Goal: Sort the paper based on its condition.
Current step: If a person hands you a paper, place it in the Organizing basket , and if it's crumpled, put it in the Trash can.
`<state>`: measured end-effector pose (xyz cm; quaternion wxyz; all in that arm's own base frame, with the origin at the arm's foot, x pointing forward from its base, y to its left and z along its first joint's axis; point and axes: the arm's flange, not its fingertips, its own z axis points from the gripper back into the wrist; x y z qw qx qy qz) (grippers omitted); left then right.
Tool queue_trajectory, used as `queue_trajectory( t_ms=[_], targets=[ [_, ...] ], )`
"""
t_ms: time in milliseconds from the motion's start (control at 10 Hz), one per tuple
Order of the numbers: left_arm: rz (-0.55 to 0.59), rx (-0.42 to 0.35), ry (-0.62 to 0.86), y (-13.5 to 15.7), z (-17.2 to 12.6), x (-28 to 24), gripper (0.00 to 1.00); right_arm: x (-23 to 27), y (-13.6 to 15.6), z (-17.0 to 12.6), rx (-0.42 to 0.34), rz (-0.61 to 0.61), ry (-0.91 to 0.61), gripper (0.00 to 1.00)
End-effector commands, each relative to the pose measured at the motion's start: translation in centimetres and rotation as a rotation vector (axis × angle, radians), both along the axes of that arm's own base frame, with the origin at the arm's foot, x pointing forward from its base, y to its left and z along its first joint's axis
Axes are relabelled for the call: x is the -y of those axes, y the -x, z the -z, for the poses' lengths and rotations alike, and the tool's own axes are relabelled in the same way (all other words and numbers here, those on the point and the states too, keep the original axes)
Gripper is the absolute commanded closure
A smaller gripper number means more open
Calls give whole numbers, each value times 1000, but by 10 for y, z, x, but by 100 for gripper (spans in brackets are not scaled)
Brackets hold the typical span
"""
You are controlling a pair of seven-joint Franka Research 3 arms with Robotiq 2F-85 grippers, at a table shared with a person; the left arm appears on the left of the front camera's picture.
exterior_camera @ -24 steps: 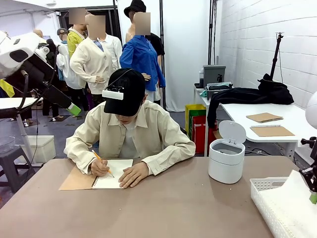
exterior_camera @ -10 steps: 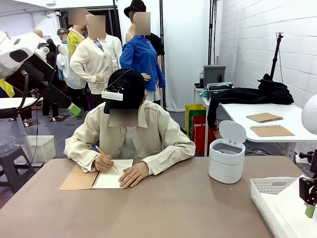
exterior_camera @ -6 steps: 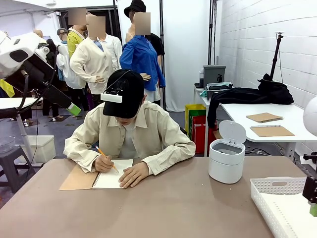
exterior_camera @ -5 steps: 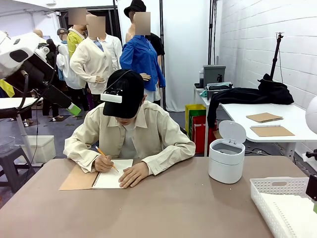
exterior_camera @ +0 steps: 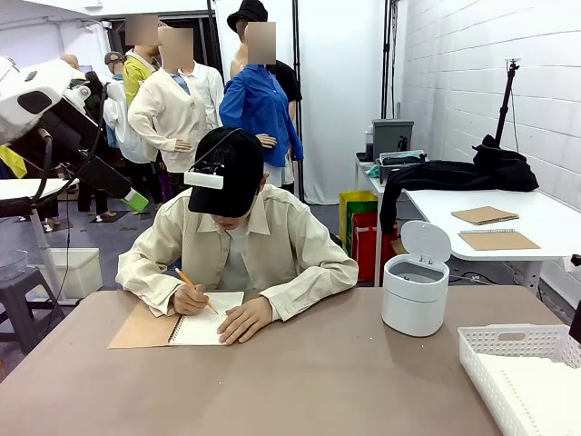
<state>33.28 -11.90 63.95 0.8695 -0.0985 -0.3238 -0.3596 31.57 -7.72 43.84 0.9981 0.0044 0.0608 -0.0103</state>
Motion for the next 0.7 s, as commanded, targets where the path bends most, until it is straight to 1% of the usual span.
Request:
queue_trajectory(
  t_ms=[0, 100, 200, 600],
  targets=[
    [1, -4, 8, 0, 0, -1, 0, -7, 17, 7, 23, -64, -64, 0],
    [1, -4, 8, 0, 0, -1, 0, -10, 17, 4, 49, -79, -100, 0],
    [1, -4, 8, 0, 0, -1, 0, -2, 1, -3, 13, -20, -13, 0],
    [1, -4, 8, 0, 0, -1, 0, -2, 1, -3, 13, -20, -13, 0]
  ],
)
